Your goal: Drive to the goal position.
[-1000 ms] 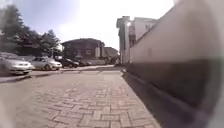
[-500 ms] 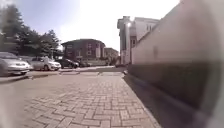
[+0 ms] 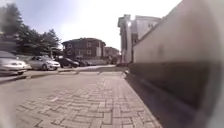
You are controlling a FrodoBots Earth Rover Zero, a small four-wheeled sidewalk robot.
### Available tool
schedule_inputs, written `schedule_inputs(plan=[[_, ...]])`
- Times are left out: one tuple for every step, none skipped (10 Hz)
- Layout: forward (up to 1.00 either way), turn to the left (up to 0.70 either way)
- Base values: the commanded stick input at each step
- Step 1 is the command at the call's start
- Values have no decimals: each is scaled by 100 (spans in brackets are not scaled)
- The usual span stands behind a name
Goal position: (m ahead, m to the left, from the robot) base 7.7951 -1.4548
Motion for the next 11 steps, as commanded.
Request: schedule_inputs(plan=[[70, 0], [70, 0], [70, 0], [70, 0], [70, 0], [70, 0], [70, 0], [70, 0], [70, 0], [70, 0], [70, 0]])
